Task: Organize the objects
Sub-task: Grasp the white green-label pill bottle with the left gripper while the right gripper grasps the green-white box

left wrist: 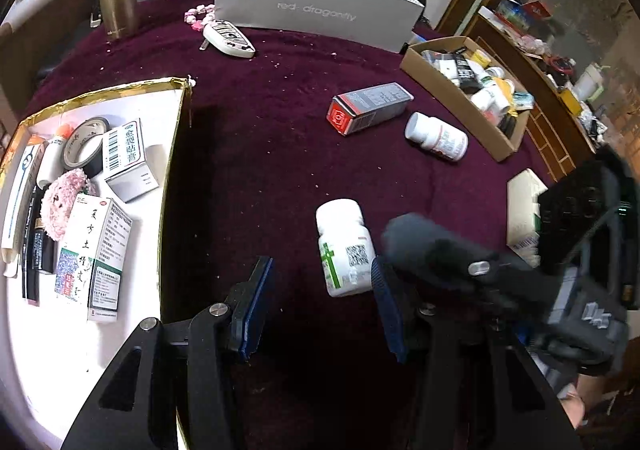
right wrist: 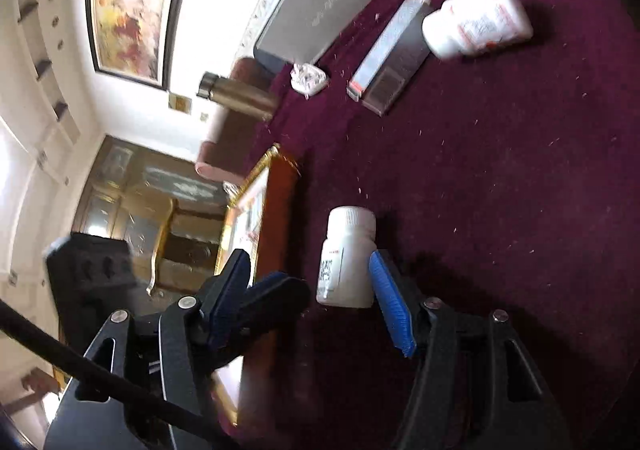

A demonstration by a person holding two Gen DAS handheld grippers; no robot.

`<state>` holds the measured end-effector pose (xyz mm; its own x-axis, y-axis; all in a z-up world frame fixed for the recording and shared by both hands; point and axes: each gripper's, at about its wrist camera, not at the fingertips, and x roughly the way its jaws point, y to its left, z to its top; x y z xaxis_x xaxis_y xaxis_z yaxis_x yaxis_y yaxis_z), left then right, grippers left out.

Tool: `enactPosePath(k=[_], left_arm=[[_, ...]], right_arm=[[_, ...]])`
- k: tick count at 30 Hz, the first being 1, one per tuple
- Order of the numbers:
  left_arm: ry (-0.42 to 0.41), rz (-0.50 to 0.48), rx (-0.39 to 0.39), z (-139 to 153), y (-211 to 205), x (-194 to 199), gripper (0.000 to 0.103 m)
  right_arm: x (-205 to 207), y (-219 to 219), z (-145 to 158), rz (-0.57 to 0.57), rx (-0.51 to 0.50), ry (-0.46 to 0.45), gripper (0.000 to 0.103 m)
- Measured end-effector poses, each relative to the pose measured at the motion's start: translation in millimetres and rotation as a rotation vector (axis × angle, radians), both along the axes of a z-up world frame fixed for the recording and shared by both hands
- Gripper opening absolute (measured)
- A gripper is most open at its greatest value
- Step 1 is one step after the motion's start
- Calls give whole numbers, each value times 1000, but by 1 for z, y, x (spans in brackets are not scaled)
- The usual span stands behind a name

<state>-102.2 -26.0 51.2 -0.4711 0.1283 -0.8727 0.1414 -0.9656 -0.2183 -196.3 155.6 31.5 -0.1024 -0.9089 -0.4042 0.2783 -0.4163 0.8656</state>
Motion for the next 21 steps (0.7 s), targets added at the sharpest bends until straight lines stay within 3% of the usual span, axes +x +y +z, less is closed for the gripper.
enactPosePath(k=[4,6,14,16,17,19,21], left_arm=[[-12,16,-37,-6,4,-13,44],[-15,2,-18,-7,7,-20,44],[-41,-29,-43,-23,22,-29,44],[-32,-47,-63,-29,26,-26,40],[-24,-53,-70,-30,27,-25,32],[8,-59,-123,-31,30,-22,28],[36,-65,-138,-32,31,-18,28]], right_arm=[[3,10,18,-76,93,104,63],[4,14,23,-100,123,136,62],[-4,36,31,-202,197,186,62],[-2,44,44,-247,256,248,62],[0,50,52,-276,280,283,62],[8,67,74,-391,403,387,65],[15,86,89,-560,615,463,88]])
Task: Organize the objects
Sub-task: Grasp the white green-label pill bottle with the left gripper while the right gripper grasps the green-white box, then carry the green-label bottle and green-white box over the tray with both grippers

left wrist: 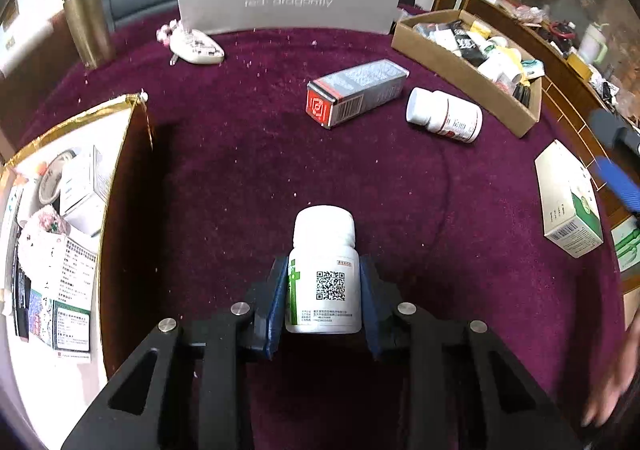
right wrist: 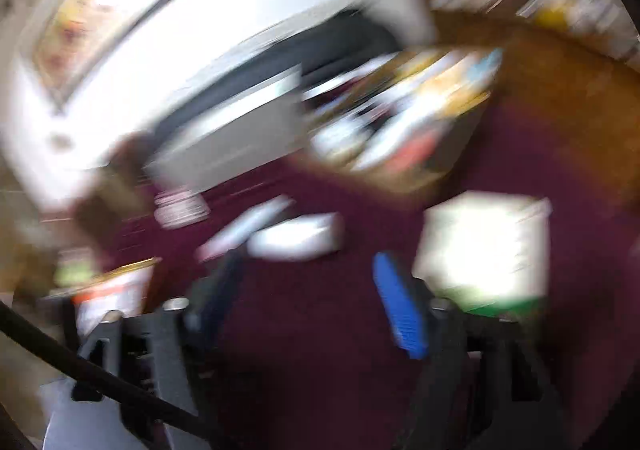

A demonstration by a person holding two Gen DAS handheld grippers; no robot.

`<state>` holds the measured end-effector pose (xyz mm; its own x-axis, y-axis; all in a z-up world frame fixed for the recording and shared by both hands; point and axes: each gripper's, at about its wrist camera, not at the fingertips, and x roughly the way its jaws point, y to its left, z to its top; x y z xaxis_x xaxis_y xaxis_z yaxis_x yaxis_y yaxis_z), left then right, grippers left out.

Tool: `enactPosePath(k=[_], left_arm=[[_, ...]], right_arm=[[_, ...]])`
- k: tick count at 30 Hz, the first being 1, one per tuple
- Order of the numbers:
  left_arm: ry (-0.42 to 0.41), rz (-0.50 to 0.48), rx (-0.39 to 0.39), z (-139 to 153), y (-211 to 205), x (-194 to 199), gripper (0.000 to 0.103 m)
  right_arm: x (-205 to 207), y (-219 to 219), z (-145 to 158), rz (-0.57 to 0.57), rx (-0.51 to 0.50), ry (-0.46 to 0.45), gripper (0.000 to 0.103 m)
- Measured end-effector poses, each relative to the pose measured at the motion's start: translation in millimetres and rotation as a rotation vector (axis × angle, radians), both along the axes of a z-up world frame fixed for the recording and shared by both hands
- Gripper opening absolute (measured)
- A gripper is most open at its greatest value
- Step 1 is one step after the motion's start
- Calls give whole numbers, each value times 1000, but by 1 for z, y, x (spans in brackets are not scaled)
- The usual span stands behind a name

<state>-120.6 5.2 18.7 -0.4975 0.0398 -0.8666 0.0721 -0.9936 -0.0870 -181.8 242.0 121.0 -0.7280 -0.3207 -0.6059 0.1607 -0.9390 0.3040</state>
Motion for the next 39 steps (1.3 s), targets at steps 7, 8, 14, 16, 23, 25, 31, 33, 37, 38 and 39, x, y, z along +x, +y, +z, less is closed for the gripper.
enactPosePath(k=[7,8,14,16,23,25,31,33,37,38,39], left_arm=[[52,-46,-141,-4,18,4,29],[51,-46,-136,-4,18,4,29],[52,-55,-125,-4,16,5,29],[54,-57,-128,-4,17,5,29],[73,-50,-82,0,11,8,28],[87,-44,-84,2,11,9,28],[119,-31,-115,7,12,11,28],[124,-29,-126,7,12,12,28],[140,-30,-142,9,14,14,28],[147,-31,-151,10,15,15,28],[153,-30,-156,10,16,15,28]], right_arm=[[-24,18,-25,-195,187,-157,92],[-28,12,-28,-204,230,-167,92],[-43,13,-61,-299,366,-248,91],[-42,24,-69,-267,284,-261,74],[-26,22,-49,-214,221,-139,68],[-21,15,-42,-189,203,-100,68],[-18,-11,-35,-67,163,-44,68],[-17,-17,-36,-41,157,-44,68],[-13,-29,-36,7,152,-41,68],[-13,-33,-36,16,162,-36,68],[-12,-34,-37,19,168,-33,68]])
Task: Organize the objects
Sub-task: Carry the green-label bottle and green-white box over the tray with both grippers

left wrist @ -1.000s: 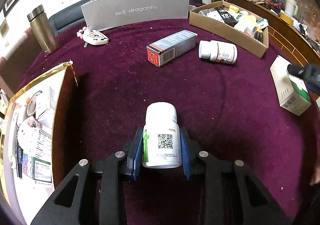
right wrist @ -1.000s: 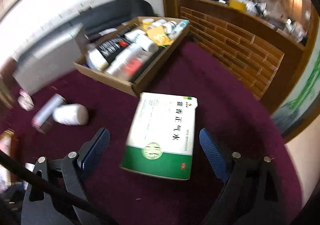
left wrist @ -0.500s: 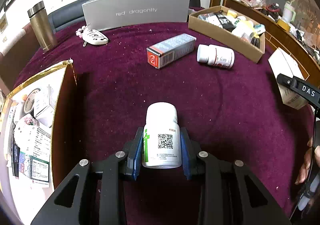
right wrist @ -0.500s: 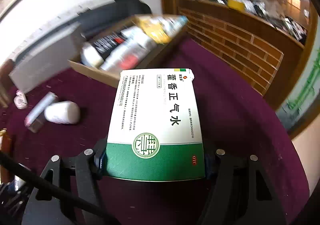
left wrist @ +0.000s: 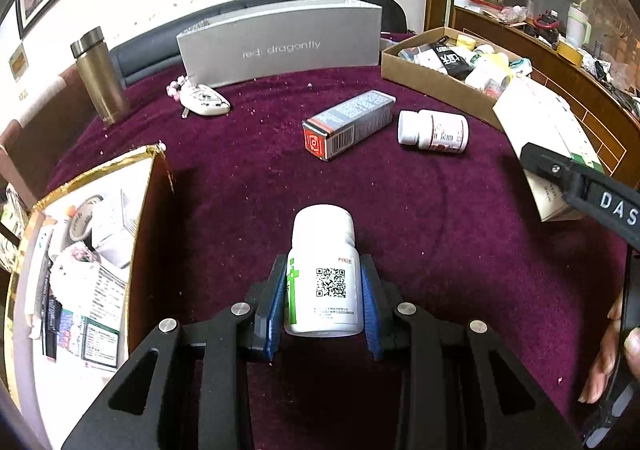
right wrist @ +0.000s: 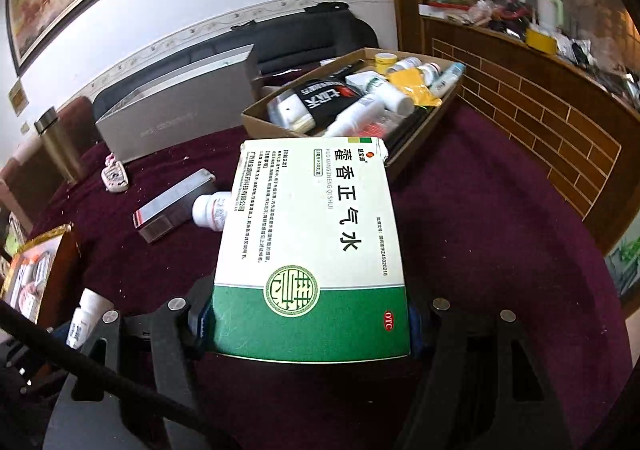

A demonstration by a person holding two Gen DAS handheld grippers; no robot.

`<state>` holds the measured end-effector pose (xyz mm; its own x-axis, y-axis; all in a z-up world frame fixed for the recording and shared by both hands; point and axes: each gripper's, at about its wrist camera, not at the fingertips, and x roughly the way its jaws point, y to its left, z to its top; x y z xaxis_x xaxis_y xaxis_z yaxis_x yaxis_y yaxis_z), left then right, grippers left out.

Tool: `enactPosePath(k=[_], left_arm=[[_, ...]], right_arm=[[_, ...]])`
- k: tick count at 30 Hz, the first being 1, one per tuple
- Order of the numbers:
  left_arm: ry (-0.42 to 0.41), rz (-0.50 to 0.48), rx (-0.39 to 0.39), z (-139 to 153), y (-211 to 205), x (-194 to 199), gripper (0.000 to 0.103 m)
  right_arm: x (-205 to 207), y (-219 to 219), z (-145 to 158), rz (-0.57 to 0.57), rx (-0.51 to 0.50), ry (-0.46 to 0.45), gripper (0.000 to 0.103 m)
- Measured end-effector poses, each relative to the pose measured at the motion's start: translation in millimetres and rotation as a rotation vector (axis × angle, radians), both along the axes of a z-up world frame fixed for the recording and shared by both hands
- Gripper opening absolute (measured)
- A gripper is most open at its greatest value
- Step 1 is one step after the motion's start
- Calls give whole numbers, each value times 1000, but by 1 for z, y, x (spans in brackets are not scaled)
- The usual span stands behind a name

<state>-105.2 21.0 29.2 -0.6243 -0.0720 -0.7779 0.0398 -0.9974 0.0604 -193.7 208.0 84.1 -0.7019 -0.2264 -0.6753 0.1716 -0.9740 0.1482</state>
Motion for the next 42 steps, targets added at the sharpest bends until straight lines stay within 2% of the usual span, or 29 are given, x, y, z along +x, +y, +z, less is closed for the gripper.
enactPosePath(k=[17,24,29,35,38,42], left_arm=[[42,27,-9,11,-1,9,28],[61,36,29,27,-6,28,28],[69,57,64,37,-23,49,28],[90,96,67,48,-51,75,29],[105,108,73,55,-66,92,29],[119,129,78,58,-89,108,29]], right_arm=[[7,-11,4,58,0,25,68],[12,-21,6,97,3,38,68],[19,-30,7,134,-1,51,68],[29,-43,6,175,-30,26,69],[44,-56,4,214,-52,-14,69],[77,-76,13,276,-74,-14,69]])
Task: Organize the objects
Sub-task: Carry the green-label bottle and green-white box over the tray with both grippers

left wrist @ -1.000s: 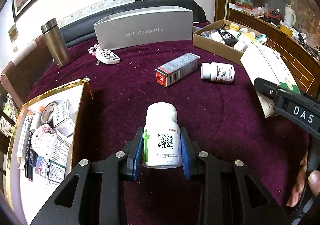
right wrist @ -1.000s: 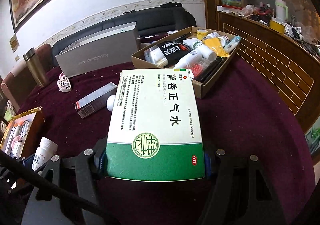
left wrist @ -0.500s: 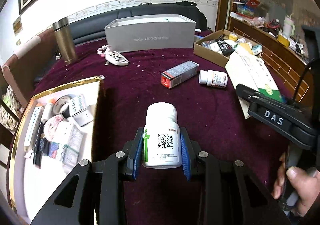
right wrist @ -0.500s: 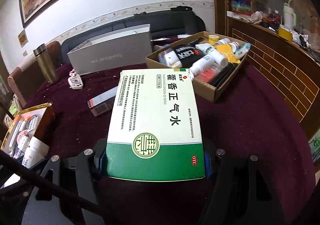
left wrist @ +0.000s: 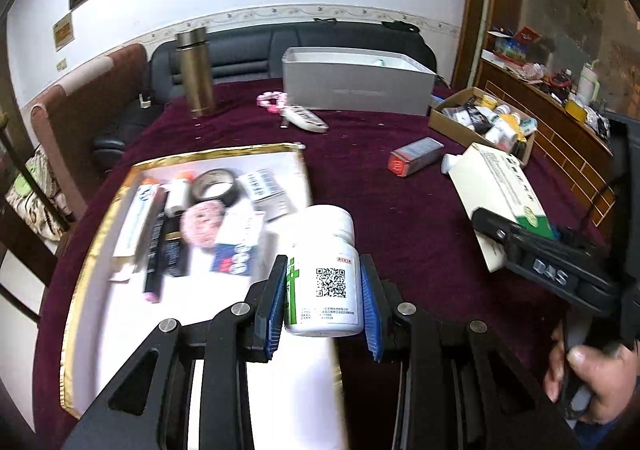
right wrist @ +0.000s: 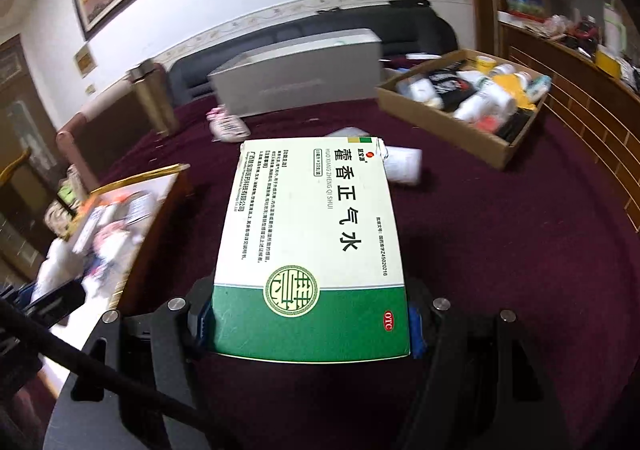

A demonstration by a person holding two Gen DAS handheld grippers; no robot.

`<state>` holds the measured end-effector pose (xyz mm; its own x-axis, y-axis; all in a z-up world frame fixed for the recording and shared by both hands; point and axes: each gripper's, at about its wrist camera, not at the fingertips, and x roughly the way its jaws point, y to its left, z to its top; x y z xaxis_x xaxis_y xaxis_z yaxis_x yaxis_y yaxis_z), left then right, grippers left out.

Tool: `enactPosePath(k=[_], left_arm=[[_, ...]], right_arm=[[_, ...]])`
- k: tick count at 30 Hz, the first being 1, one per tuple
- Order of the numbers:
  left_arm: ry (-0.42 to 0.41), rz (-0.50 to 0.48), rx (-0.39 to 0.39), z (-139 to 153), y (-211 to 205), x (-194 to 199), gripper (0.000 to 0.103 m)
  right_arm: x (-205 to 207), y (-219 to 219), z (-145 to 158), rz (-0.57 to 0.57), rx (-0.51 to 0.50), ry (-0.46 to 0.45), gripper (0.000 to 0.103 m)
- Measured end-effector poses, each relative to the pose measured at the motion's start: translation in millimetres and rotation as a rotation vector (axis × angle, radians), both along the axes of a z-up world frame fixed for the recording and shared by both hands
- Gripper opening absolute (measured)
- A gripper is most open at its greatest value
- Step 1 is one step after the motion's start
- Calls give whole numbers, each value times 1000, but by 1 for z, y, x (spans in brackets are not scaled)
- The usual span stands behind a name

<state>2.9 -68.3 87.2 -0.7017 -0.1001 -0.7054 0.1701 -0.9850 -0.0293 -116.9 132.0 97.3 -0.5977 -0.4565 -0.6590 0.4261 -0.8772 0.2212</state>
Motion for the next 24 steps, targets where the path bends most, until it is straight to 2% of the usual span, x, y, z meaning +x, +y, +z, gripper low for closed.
enactPosePath(k=[5,11,24], left_arm=[[12,45,43,1,-36,18,29],[9,94,48,-6,-73,42,29],[-13,241,106,-28,-153,79,29]], right_arm=[[37,-29,15,80,-43,-5,69],[80,-80,21,219,-49,-7,70],[118,-138,9,367,-29,-57,70]])
